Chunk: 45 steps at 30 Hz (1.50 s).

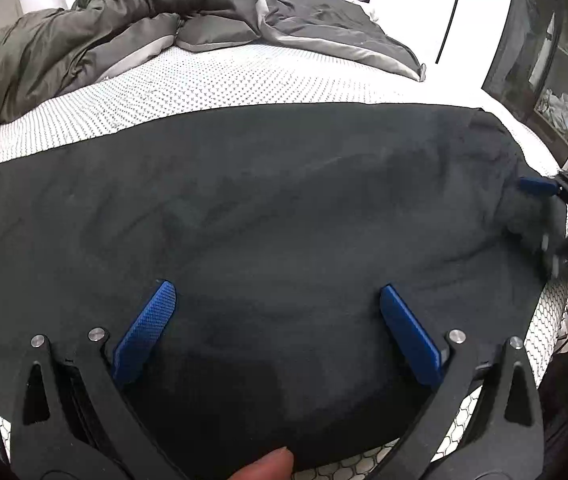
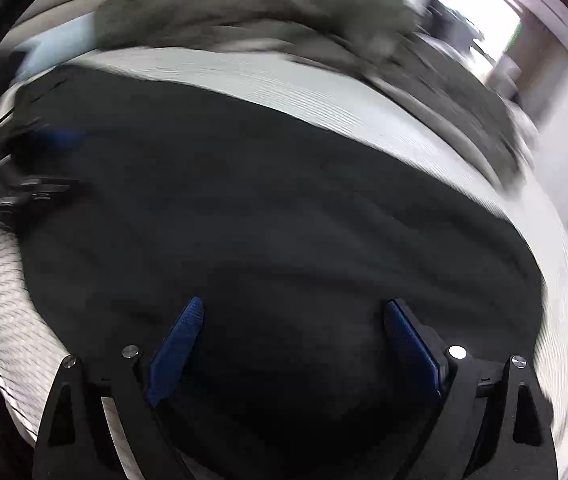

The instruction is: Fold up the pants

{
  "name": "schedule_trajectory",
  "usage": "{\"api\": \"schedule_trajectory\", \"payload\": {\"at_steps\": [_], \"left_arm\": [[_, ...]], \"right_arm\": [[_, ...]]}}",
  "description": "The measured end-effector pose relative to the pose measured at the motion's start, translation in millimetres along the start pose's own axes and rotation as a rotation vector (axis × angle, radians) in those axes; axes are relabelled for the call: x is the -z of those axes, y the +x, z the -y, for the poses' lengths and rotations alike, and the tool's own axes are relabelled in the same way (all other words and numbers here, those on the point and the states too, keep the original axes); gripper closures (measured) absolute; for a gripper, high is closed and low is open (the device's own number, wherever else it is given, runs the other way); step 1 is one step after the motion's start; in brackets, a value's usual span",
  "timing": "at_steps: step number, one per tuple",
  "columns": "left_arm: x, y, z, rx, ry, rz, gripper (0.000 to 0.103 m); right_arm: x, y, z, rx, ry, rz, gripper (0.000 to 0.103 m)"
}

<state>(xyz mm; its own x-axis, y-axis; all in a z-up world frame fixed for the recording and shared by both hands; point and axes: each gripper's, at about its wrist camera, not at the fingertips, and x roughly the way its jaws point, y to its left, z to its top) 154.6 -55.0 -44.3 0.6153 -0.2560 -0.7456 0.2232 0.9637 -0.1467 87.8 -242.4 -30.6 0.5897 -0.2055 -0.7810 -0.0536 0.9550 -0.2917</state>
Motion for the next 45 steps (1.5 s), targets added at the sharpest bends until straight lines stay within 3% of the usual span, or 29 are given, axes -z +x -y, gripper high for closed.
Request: {"api": "schedule_trajectory", "payload": {"at_steps": [1, 2, 5, 7, 8, 10, 11, 13, 15, 16, 18, 20, 22, 24, 27, 29, 31, 35, 39, 40, 41, 42, 45], "left_arm": [[0.5, 0.2, 0.9, -0.004, 0.003, 0.0, 0.001], [0.2, 1.1, 1.6, -0.01, 0.007, -0.001, 0.001], [-0.1, 2.2, 4.8, -0.031, 0.014, -0.007, 0.001], [-0.8, 0.9, 4.8, -0.037, 0.014, -0.003, 0.001], [-0.7, -1.4, 5.6, -0.04, 0.011, 0.001, 0.001], [-3.9, -11.3, 9.2, -0.043, -0.001, 0.022, 0.001], [-9.6, -20.2, 16.7, -0.005, 0.005, 0.055, 0.001], [-23.8, -30.1, 37.4, 0.085, 0.05, 0.085, 0.001], [-38.1, -28.3, 55.0, 0.122, 0.094, 0.081, 0.001], [-48.5, -21.5, 65.8, 0.118, 0.12, 0.065, 0.001], [-60.7, -6.6, 78.9, 0.077, 0.155, 0.044, 0.001], [-63.0, 14.8, 84.1, 0.043, 0.177, -0.009, 0.001], [-56.6, 32.5, 81.0, 0.049, 0.172, -0.067, 0.001], [-53.6, 43.1, 79.0, 0.041, 0.183, -0.085, 0.001], [-53.4, 48.2, 75.8, 0.047, 0.162, -0.085, 0.001], [-52.6, 47.9, 75.5, 0.046, 0.162, -0.081, 0.001], [-51.6, 48.5, 76.3, 0.032, 0.171, -0.08, 0.001], [-51.3, 53.1, 76.6, 0.042, 0.166, -0.079, 0.001], [-50.4, 50.9, 76.3, 0.049, 0.162, -0.078, 0.001], [-51.8, 52.3, 75.8, 0.047, 0.165, -0.077, 0.001], [-51.7, 52.1, 76.2, 0.045, 0.166, -0.076, 0.001], [-52.1, 51.3, 76.5, 0.043, 0.166, -0.076, 0.001], [-59.2, 38.8, 72.6, 0.045, 0.139, -0.067, 0.001]], "right_arm": [[8.0, -1.2, 21.2, 0.054, 0.062, -0.012, 0.01], [22.0, -3.0, 54.5, 0.163, 0.148, -0.036, 0.011], [53.4, -14.5, 110.2, 0.333, 0.349, -0.05, 0.01], [59.9, -29.4, 121.2, 0.259, 0.456, 0.009, 0.01], [58.5, -38.1, 116.6, 0.273, 0.464, 0.039, 0.01], [46.7, -53.6, 96.7, 0.278, 0.426, 0.107, 0.007], [35.2, -60.3, 81.2, 0.261, 0.393, 0.144, 0.001], [18.5, -64.7, 57.1, 0.23, 0.352, 0.174, 0.0], [0.2, -65.4, 27.3, 0.216, 0.261, 0.205, 0.0], [-9.2, -65.5, 13.6, 0.246, 0.213, 0.211, 0.001], [-16.4, -63.3, -7.9, 0.398, 0.104, 0.168, 0.001], [-18.5, -52.4, 4.1, 0.512, 0.071, 0.135, 0.001], [-10.2, -49.3, 27.8, 0.434, 0.17, 0.104, 0.001], [-8.4, -49.2, 34.2, 0.271, 0.251, 0.136, 0.001], [-6.8, -38.5, -1.2, 0.136, 0.134, 0.148, 0.001], [-13.4, -15.3, -25.8, 0.001, 0.093, 0.085, 0.001], [-22.4, 5.4, -31.5, -0.077, 0.087, 0.037, 0.002], [-23.7, 15.6, -6.0, 0.026, 0.11, -0.023, 0.002], [16.7, 6.7, 64.5, 0.317, 0.266, -0.083, 0.002], [30.1, 0.4, 79.8, 0.326, 0.331, -0.076, 0.001], [39.2, -6.7, 93.2, 0.241, 0.424, -0.039, 0.002], [43.4, -12.0, 98.9, 0.21, 0.473, -0.021, 0.002], [37.9, -40.9, 96.2, 0.302, 0.479, 0.051, 0.002]]}}
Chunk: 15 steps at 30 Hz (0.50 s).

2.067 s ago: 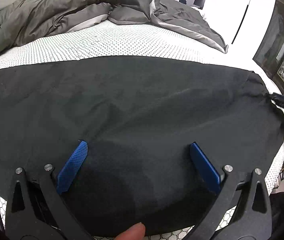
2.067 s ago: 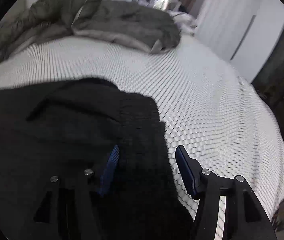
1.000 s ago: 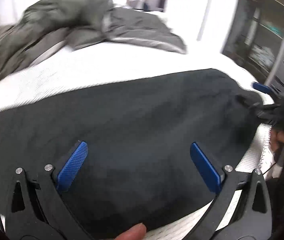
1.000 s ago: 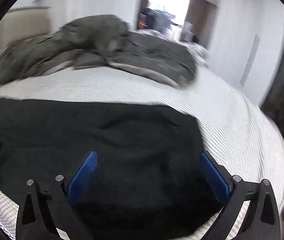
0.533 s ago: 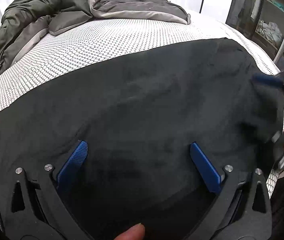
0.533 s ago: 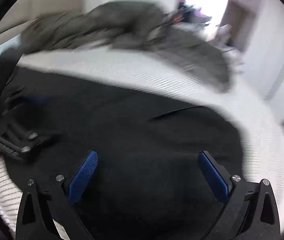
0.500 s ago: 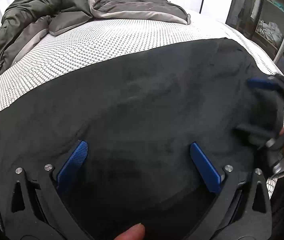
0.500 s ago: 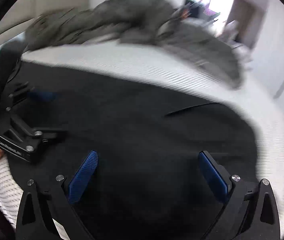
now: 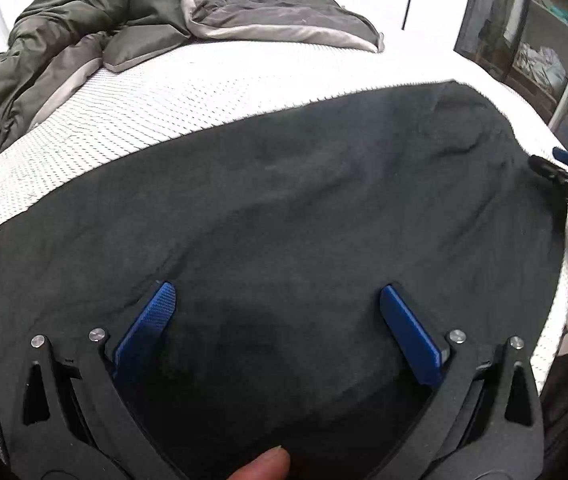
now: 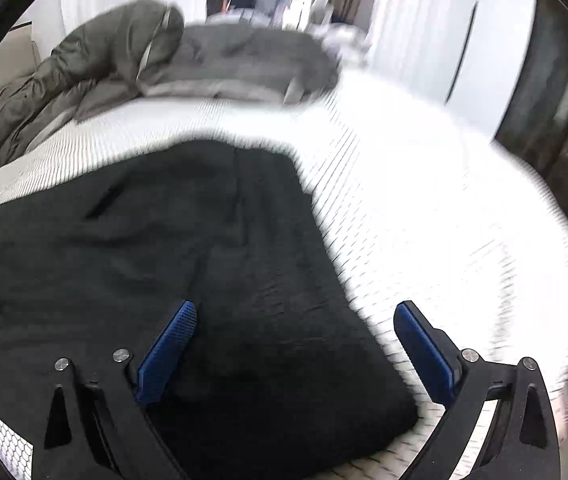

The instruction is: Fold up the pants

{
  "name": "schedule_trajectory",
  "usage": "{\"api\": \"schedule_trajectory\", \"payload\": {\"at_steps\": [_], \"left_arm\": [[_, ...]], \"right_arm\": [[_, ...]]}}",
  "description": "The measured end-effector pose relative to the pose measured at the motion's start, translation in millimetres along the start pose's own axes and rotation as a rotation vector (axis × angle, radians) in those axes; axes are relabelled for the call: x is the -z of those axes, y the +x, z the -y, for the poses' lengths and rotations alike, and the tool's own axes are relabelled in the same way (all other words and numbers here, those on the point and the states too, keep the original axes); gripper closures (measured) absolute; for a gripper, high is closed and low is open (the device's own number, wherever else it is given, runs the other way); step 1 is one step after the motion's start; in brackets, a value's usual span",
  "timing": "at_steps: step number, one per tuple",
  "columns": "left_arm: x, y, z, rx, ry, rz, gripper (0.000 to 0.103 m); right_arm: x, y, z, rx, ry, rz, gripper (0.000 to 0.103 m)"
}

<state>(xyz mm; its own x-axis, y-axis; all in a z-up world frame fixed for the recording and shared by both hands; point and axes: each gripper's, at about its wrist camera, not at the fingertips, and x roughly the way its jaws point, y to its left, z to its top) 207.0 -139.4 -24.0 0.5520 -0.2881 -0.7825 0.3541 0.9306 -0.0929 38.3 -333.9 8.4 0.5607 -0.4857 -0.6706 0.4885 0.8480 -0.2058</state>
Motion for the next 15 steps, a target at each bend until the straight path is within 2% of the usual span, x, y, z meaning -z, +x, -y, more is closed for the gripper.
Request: {"api": "schedule_trajectory", "payload": {"at_steps": [1, 3, 4, 5, 8, 10, 11, 13, 15], "left_arm": [[-2.4, -6.7, -0.9, 0.009, -0.008, 0.015, 0.001], [-11.6, -16.8, -4.0, 0.027, -0.016, 0.048, 0.001], [-18.1, -16.9, -5.4, 0.031, -0.018, 0.052, 0.001], [-24.8, -11.1, -5.9, 0.022, -0.01, 0.04, 0.001], [-39.8, 14.5, -7.6, -0.039, 0.014, 0.005, 0.001], [-41.6, 36.3, -10.4, -0.06, 0.023, -0.046, 0.001], [-38.8, 45.5, -14.5, -0.042, 0.021, -0.066, 0.001], [-35.5, 47.1, -18.5, -0.026, 0.03, -0.058, 0.001], [-33.2, 42.6, -24.4, -0.03, 0.047, -0.056, 0.001]], "right_arm": [[-6.0, -8.7, -4.3, 0.007, -0.005, 0.046, 0.002], [-15.0, -42.0, -25.2, -0.068, -0.01, 0.135, 0.002], [-21.1, -46.4, -32.9, -0.1, -0.013, 0.152, 0.001], [-37.2, -39.1, -44.9, -0.171, -0.027, 0.148, 0.001], [-50.7, -19.8, -91.2, -0.314, -0.108, 0.044, 0.001], [-54.5, 9.2, -126.9, -0.354, -0.206, -0.025, 0.001], [-56.3, 29.7, -143.3, -0.349, -0.267, -0.042, 0.002], [-38.8, 56.8, -168.4, -0.278, -0.408, -0.098, 0.003], [-33.1, 64.9, -162.1, -0.273, -0.434, -0.092, 0.003]]}}
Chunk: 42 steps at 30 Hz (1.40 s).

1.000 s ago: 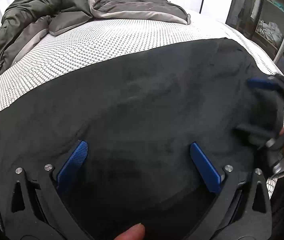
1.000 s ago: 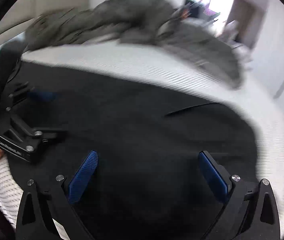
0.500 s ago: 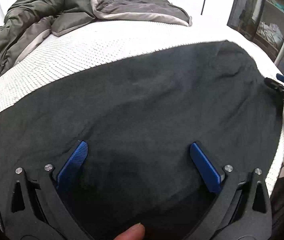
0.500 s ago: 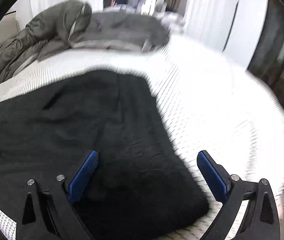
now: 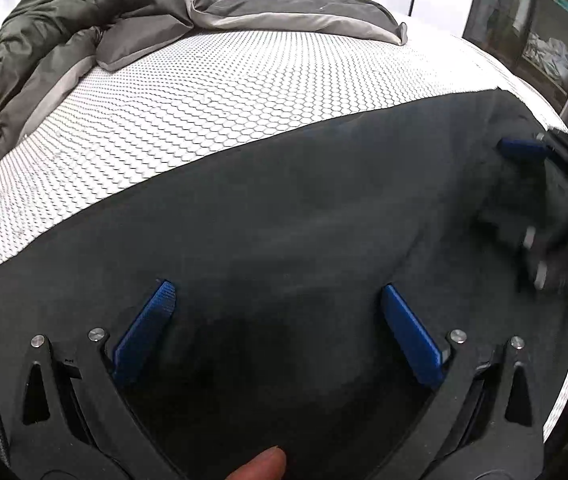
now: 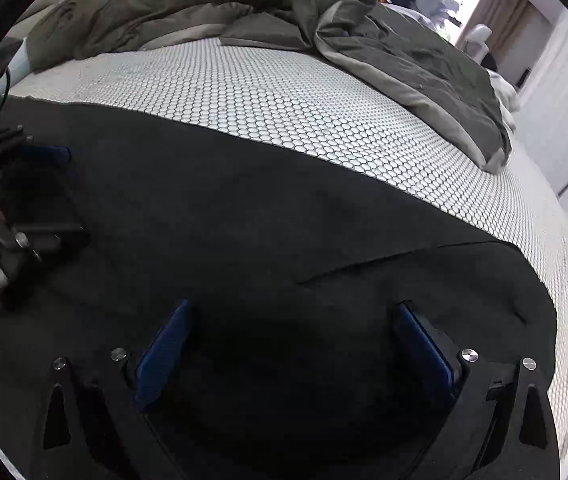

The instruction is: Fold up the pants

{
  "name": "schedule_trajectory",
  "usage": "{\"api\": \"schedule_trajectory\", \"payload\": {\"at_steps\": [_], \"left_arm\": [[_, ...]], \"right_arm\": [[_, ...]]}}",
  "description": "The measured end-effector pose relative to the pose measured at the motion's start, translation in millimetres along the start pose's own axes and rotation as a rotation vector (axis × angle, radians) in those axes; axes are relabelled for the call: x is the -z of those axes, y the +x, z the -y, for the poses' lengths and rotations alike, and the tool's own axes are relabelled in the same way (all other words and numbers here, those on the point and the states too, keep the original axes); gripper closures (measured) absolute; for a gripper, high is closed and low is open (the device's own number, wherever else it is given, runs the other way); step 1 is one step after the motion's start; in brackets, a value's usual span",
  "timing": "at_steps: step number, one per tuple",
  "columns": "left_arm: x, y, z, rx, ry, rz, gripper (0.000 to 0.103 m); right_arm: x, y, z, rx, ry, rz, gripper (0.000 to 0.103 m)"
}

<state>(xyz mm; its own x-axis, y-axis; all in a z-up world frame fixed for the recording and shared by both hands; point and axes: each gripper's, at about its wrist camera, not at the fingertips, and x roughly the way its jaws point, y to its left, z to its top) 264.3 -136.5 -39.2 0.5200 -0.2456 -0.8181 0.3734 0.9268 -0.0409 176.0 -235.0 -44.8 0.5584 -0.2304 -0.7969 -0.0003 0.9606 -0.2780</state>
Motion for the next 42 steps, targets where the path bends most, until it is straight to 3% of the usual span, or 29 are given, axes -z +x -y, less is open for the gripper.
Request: {"api": "schedule_trajectory", "payload": {"at_steps": [1, 4, 5, 6, 8, 11, 12, 13, 15, 17, 19, 20, 22, 23, 25, 28, 29, 31, 32, 34, 35, 37, 38, 39, 40, 42], "left_arm": [[1.0, -1.0, -3.8, -0.004, -0.002, -0.003, 0.0], [4.5, -3.1, -19.5, -0.01, -0.039, -0.013, 0.0], [4.0, -4.3, -23.7, -0.014, -0.055, -0.014, 0.0], [3.4, -5.3, -26.7, -0.022, -0.076, -0.015, 0.0], [-0.3, -6.5, -32.3, -0.042, -0.076, -0.01, 0.0], [-6.7, -22.7, -23.0, -0.063, -0.036, 0.044, 0.001], [-11.1, -25.7, -20.1, -0.053, -0.036, 0.059, 0.001], [-15.7, -25.1, -18.4, -0.035, -0.049, 0.066, 0.001], [-22.9, -13.3, -14.5, -0.016, -0.059, 0.05, 0.001], [-27.9, 2.5, -14.1, -0.046, -0.064, 0.028, 0.001], [-27.2, 17.1, -21.7, -0.031, -0.092, -0.001, 0.0], [-25.9, 18.2, -27.1, -0.006, -0.114, 0.007, 0.0], [-24.6, 17.3, -30.6, -0.001, -0.128, 0.013, 0.0], [-24.2, 17.1, -32.7, -0.008, -0.126, 0.013, 0.0], [-22.2, 16.7, -35.7, -0.011, -0.128, 0.017, 0.0], [-18.2, 13.5, -36.4, -0.012, -0.129, 0.022, 0.0], [-16.5, 11.9, -37.5, -0.015, -0.131, 0.022, 0.0], [-18.3, 9.9, -41.9, -0.034, -0.145, 0.023, 0.001], [-19.4, 7.6, -42.7, -0.054, -0.153, 0.026, 0.001], [-22.2, -4.8, -38.1, -0.067, -0.138, 0.074, 0.007], [-24.8, -8.9, -33.4, -0.057, -0.111, 0.089, 0.01], [-25.2, -2.8, -30.4, -0.053, -0.085, 0.046, 0.043], [-25.2, 2.4, -32.1, -0.05, -0.088, 0.02, 0.047], [-22.6, 4.7, -36.7, -0.034, -0.099, 0.015, 0.051], [-21.0, 2.5, -42.3, -0.018, -0.109, 0.026, 0.062], [-19.3, -3.4, -54.8, -0.055, -0.117, 0.022, 0.072]], "right_arm": [[5.2, -2.6, 10.0, 0.037, 0.021, -0.008, 0.003], [48.2, -21.2, 66.0, 0.343, 0.136, -0.052, 0.003], [56.9, -25.0, 82.3, 0.356, 0.199, -0.059, 0.003], [65.9, -28.8, 100.3, 0.308, 0.299, -0.049, 0.003], [73.3, -40.9, 108.0, 0.246, 0.379, -0.003, 0.003], [59.3, -64.7, 85.9, 0.357, 0.294, 0.075, 0.003], [56.6, -74.6, 78.3, 0.356, 0.283, 0.104, 0.003], [51.3, -81.1, 73.0, 0.331, 0.285, 0.133, 0.003], [33.0, -88.6, 65.6, 0.172, 0.314, 0.168, 0.003], [13.1, -83.1, 50.2, 0.019, 0.307, 0.169, 0.003], [-3.8, -71.1, 25.0, -0.064, 0.246, 0.136, 0.004], [-6.8, -53.5, 2.1, -0.087, 0.212, 0.098, 0.013], [-29.1, -15.6, -4.4, -0.182, 0.196, 0.023, 0.031], [-32.4, -2.1, 0.3, -0.166, 0.186, -0.016, 0.042], [-51.4, 26.4, 17.7, -0.047, 0.138, -0.027, 0.046], [-39.6, 15.6, 53.5, 0.267, 0.214, -0.047, 0.046], [-36.7, 12.7, 65.2, 0.293, 0.249, -0.044, 0.055], [-34.0, 12.2, 72.5, 0.242, 0.305, -0.04, 0.058], [-31.4, 5.4, 64.9, 0.259, 0.296, -0.02, 0.058], [-20.5, -15.7, 46.7, 0.289, 0.254, -0.005, 0.058], [-16.3, -35.2, 32.4, 0.224, 0.251, 0.036, 0.057], [-16.3, -51.4, 13.9, 0.06, 0.243, 0.085, 0.053], [-18.6, -54.0, -2.7, -0.033, 0.224, 0.088, 0.049], [-22.0, -49.7, -13.7, -0.074, 0.2, 0.078, 0.049], [-21.0, -44.6, -28.7, -0.093, 0.167, 0.064, 0.049], [-27.9, -17.4, -54.6, -0.034, 0.078, -0.009, 0.048]]}}
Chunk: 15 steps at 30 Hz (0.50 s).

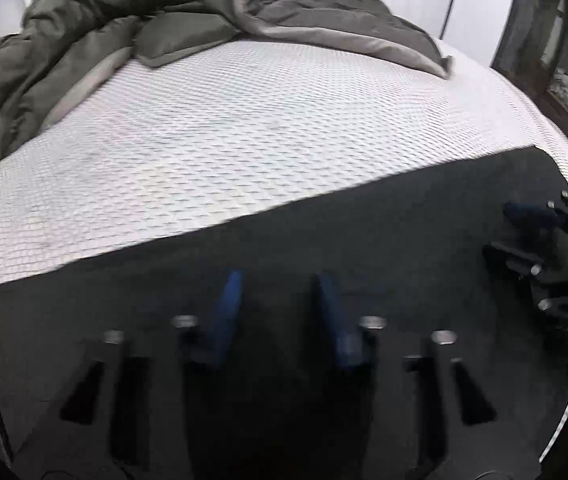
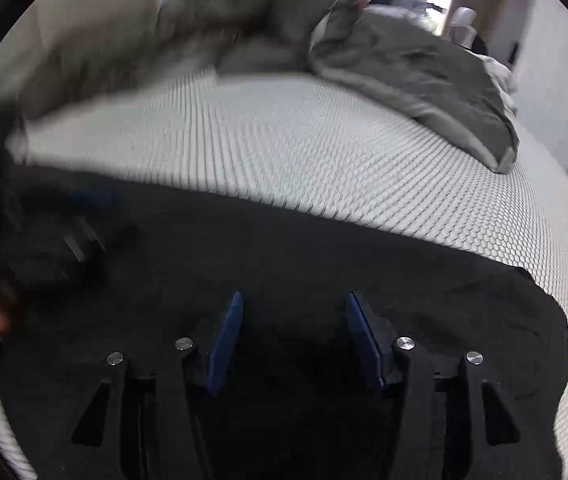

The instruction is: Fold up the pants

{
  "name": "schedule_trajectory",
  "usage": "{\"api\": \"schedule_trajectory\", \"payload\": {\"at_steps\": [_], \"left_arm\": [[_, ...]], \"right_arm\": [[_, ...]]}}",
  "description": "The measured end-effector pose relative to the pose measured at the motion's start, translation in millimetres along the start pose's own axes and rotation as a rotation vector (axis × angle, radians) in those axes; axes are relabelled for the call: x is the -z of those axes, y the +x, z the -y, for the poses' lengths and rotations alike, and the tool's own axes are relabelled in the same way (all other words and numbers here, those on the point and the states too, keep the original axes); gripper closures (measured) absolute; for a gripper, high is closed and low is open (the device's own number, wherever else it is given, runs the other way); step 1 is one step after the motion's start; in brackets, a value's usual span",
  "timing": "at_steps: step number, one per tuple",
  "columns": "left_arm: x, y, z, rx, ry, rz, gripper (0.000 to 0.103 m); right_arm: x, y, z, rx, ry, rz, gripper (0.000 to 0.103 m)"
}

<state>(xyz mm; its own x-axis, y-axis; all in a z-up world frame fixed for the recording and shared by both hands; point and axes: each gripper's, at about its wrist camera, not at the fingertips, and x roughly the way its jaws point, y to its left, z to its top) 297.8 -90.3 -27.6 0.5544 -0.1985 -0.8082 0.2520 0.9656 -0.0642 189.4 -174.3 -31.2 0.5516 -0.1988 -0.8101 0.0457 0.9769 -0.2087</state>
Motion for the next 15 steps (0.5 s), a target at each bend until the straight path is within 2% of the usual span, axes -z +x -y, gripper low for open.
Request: {"api": "schedule_trajectory", "payload": {"at_steps": [1, 3, 5, 7, 10, 11, 13, 15], "left_arm": [[1.2, -3.0, -12.7, -0.055, -0.01, 0.002, 0.072], [5.9, -5.4, -40.7, -0.156, -0.036, 0.001, 0.072], [13.7, -10.7, -78.9, -0.197, -0.107, -0.007, 0.072], [22.6, -22.6, -120.4, -0.239, -0.206, 0.006, 0.073], [42.9, -43.9, -179.2, -0.35, -0.356, 0.034, 0.073], [48.5, -50.3, -191.2, -0.343, -0.404, 0.05, 0.073], [58.9, -66.1, -200.9, -0.249, -0.462, 0.086, 0.073], [60.3, -77.6, -184.4, -0.175, -0.397, 0.1, 0.073]], "right_arm": [[-1.8, 10.1, -3.0, 0.015, -0.015, -0.017, 0.046], [7.6, 4.7, 11.8, -0.024, 0.035, -0.019, 0.04], [16.3, -2.1, 31.9, -0.008, 0.092, -0.027, 0.032], [26.4, 4.0, 47.6, -0.001, 0.133, -0.031, 0.031], [29.3, 5.9, 66.7, 0.004, 0.154, -0.022, 0.03], [28.4, 3.7, 69.5, 0.022, 0.153, -0.022, 0.03], [30.1, -2.3, 79.2, 0.032, 0.182, -0.003, 0.03], [26.4, -14.6, 78.3, 0.03, 0.221, 0.036, 0.03]]}}
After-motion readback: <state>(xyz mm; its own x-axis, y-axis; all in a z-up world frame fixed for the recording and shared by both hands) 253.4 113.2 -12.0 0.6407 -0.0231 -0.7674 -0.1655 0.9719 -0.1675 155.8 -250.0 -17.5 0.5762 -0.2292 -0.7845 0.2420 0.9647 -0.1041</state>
